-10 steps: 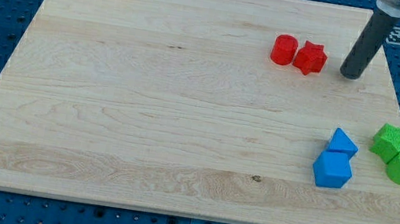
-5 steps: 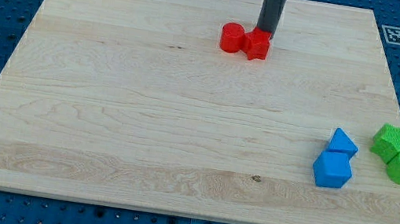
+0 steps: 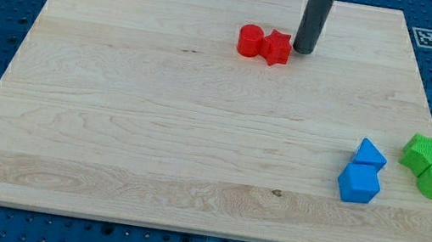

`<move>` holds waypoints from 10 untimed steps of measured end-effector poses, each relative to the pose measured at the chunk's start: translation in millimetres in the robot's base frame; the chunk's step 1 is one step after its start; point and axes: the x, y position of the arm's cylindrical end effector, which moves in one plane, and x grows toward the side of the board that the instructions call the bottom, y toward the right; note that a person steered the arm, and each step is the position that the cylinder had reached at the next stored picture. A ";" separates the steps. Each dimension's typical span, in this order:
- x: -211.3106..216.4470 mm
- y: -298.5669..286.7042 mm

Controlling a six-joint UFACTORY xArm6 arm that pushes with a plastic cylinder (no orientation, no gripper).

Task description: Move the red blocks to the center of the board

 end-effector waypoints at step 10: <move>7.6 -142.8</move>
